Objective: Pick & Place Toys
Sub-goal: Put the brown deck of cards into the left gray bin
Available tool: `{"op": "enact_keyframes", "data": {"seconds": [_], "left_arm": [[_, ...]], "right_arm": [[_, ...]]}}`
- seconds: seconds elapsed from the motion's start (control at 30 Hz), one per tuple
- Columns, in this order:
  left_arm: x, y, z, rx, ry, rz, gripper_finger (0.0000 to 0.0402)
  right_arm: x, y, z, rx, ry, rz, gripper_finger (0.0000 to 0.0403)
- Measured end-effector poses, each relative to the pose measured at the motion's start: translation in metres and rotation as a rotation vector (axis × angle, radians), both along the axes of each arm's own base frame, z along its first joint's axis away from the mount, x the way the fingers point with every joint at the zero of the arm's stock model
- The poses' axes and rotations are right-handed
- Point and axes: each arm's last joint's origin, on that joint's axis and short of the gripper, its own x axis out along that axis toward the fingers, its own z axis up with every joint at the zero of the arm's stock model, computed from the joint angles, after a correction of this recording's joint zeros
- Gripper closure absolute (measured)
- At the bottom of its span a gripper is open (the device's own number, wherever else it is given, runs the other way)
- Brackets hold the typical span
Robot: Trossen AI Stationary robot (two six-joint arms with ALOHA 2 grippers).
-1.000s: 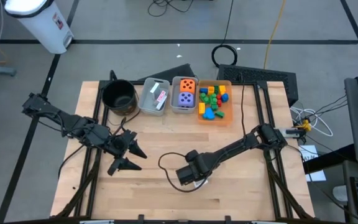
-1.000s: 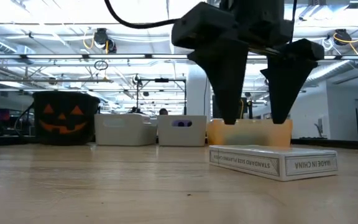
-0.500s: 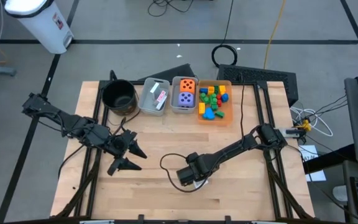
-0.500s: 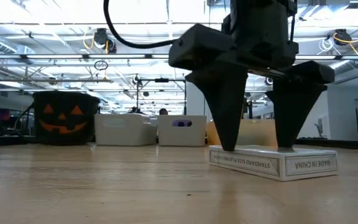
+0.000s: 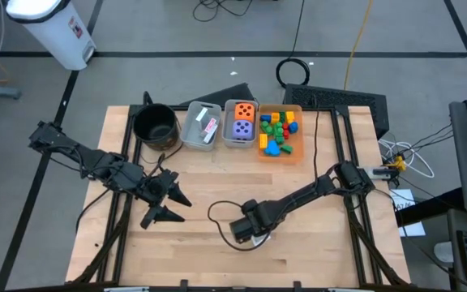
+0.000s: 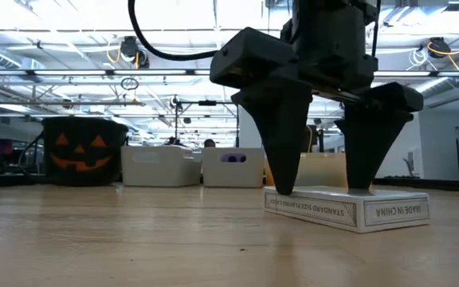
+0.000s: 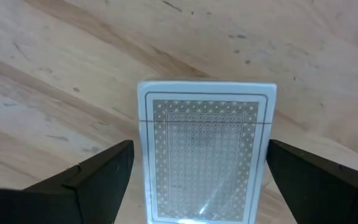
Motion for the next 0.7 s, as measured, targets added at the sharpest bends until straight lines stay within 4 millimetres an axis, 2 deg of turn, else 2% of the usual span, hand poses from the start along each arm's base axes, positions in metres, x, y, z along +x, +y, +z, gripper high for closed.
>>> {"op": "enact_keyframes", "data": {"seconds": [0.3, 0.57, 0.7], "left_arm": [[0.0, 0.0, 0.0, 0.001, 0.001, 0.0, 0.0124], [0.0, 0.0, 0.0, 0.001, 0.001, 0.0, 0.0124], [0.0, 0.0, 0.0, 0.001, 0.001, 0.0, 0.0124]], "right_arm": [[-0.008, -0.001, -0.02, 0.066, 0.042, 0.002, 0.0044], [-0.006, 0.0, -0.02, 0.072, 0.029, 0.006, 0.0045], [-0.006, -0.001, -0.021, 0.072, 0.03, 0.019, 0.0058]]}}
